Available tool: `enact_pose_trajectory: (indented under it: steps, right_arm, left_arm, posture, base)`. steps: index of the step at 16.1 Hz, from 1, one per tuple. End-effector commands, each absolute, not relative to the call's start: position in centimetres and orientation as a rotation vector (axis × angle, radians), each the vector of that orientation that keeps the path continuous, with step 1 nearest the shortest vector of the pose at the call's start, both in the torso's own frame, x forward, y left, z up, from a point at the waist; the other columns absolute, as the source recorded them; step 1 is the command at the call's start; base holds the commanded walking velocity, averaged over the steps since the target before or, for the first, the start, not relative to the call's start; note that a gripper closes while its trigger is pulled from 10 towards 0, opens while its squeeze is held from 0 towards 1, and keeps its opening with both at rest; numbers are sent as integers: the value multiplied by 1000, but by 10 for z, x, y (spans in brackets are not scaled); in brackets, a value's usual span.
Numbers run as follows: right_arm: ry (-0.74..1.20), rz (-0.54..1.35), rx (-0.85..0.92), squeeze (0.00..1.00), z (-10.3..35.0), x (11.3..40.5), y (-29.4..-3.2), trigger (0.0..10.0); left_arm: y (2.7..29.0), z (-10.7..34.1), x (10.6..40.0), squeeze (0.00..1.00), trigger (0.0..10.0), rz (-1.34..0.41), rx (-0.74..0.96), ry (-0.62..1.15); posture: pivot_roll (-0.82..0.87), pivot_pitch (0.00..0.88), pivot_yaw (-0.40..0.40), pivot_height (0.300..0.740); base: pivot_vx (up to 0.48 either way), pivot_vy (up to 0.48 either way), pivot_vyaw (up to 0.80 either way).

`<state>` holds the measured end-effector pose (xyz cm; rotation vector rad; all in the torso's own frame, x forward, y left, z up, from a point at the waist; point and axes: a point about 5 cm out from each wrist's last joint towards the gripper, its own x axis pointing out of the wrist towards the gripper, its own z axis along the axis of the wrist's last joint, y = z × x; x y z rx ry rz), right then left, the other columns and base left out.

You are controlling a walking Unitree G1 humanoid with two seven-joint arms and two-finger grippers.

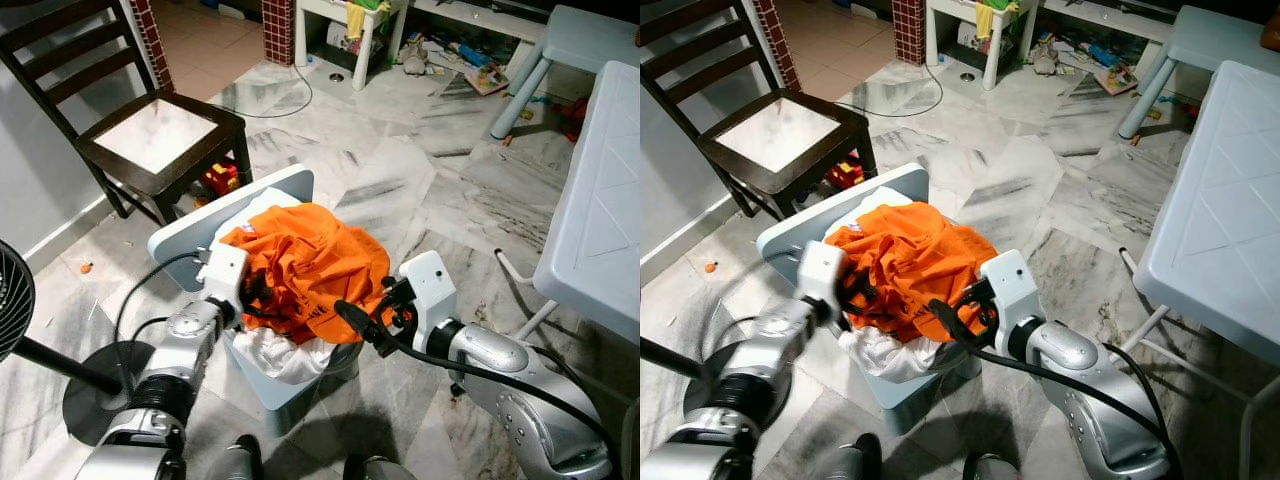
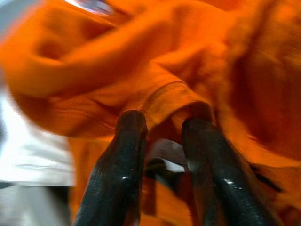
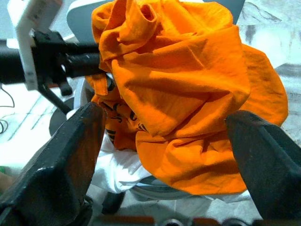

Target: Hang hanger

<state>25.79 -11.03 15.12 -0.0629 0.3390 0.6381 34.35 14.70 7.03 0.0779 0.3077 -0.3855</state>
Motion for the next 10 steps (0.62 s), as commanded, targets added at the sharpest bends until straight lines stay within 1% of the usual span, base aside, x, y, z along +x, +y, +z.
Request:
enact_pose_trajectory:
  steps: [1, 2, 4, 10]
  right_arm:
    - [337, 635, -70, 0, 153, 256, -112, 10000]
    - [336, 639, -75, 0, 154, 257, -111, 10000]
    - [336, 639, -77, 0, 154, 257, -111, 10000]
    - [332, 623, -82, 0, 153, 260, -112, 10000]
  left_arm:
    - [142, 69, 343, 0, 0, -411, 90, 310]
    - [133, 70, 345, 0, 0, -429, 76, 292]
    - [129, 72, 347, 0, 0, -433, 70, 274]
    - [136, 75, 349, 0, 0, -365, 137, 211]
  posture:
    - [-155, 223, -31, 740]
    - [-153, 221, -34, 740]
    - [-149, 218, -36, 740]
    - [-147, 211, -29, 740]
  base:
    - [0, 0, 0]
    - [0, 0, 0]
    - [0, 0, 0]
    - [0, 0, 0]
